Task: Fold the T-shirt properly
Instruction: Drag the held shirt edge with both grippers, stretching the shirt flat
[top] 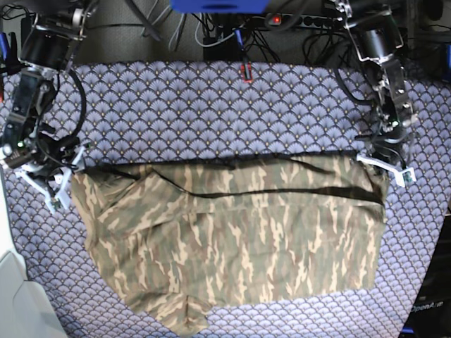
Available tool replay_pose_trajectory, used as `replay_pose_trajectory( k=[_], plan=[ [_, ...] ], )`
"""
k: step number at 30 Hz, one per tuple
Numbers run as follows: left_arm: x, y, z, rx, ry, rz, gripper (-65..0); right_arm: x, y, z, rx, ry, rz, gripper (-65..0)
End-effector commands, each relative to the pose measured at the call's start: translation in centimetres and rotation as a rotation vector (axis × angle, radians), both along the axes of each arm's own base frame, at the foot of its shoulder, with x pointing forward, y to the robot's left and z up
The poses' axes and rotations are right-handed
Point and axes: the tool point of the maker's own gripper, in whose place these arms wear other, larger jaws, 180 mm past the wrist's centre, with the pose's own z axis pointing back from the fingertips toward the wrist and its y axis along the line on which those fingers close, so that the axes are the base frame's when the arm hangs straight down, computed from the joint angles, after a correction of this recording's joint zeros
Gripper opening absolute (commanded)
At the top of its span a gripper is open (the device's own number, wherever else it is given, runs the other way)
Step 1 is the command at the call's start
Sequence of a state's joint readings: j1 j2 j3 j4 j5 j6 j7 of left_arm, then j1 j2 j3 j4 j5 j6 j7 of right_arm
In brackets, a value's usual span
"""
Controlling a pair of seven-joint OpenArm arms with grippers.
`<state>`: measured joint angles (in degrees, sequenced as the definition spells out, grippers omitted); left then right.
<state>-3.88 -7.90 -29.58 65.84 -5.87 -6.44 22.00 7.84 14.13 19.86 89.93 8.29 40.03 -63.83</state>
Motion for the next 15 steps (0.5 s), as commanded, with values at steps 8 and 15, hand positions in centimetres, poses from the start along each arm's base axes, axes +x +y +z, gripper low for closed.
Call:
replay_pose_trajectory(
  k=[8, 15],
  plan=[
    [0.5, 0.4, 1.3, 0.021, -0.012, 0.012, -64.5, 0.5, -0.4, 1.1, -0.011, -0.039, 0.004, -30.2],
    [-0.4, 0.5, 2.7, 0.057, -0.038, 0.002, -64.5, 0.9, 0.5, 1.7, 0.006, -0.066, 0.002, -29.9]
  ],
)
